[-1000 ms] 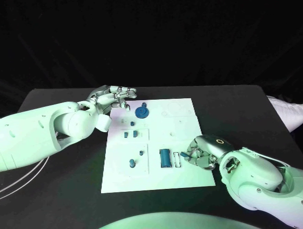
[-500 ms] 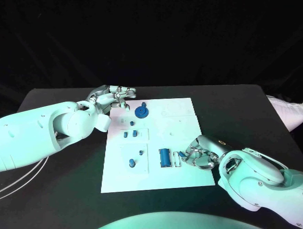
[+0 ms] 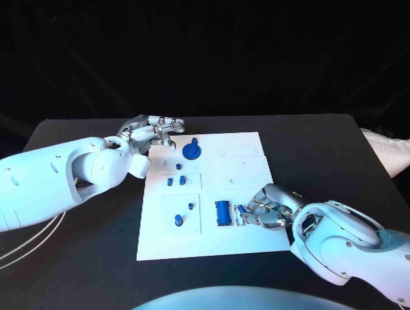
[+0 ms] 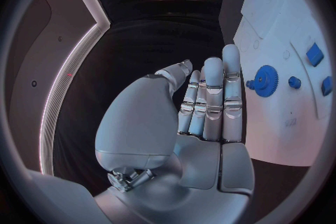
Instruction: Assemble the parts on the task board
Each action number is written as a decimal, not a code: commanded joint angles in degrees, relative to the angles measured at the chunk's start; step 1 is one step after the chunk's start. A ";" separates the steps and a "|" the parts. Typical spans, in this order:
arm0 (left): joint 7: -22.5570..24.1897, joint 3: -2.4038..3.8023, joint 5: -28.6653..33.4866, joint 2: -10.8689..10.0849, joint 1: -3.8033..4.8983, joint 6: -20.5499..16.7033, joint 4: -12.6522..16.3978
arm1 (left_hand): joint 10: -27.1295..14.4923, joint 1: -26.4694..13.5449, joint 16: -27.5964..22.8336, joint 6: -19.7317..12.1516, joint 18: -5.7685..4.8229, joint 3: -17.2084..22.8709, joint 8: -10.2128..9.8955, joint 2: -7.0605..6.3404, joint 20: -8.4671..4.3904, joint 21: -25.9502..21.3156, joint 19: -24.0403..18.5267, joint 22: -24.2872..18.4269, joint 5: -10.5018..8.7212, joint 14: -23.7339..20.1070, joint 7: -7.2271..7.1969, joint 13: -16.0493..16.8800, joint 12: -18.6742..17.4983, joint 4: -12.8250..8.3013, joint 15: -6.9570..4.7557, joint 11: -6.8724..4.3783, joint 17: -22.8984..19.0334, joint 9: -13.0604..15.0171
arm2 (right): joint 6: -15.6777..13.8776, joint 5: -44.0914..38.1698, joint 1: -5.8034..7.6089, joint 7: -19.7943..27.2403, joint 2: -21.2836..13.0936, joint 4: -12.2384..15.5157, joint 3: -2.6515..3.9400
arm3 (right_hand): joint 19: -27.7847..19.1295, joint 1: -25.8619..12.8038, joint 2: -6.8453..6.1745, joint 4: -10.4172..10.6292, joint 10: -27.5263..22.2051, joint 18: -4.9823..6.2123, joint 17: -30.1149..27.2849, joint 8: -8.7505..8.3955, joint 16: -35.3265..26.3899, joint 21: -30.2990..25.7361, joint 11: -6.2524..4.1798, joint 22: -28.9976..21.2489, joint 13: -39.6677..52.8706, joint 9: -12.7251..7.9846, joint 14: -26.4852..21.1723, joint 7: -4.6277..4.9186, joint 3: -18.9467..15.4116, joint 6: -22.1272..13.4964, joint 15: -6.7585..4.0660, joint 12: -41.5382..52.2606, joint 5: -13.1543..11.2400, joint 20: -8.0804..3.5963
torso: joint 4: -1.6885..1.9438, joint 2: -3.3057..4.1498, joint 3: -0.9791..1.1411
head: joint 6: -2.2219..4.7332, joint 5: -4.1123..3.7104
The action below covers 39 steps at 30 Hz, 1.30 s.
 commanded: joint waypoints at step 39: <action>-0.32 0.04 -0.50 0.17 0.04 1.38 0.22 | -0.38 -0.02 0.37 -0.56 0.64 -0.31 0.36 0.41 0.00 -0.34 0.32 -0.09 -0.03 -0.20 0.02 -0.09 0.22 -0.08 0.06 -0.09 -0.09 -0.08 | 3.45 -1.53 0.60 -0.58 1.65 -1.57 -0.01 | 0.07 -8.67 0.01 5.20 0.33 -0.20 7.21 -0.32 -0.12 -0.15 0.20 -0.29 0.67 1.00 4.31 -0.24 -8.20 1.27 -0.21 0.24 -6.49 0.10 | -0.04 0.00 0.03 | -0.02 -0.03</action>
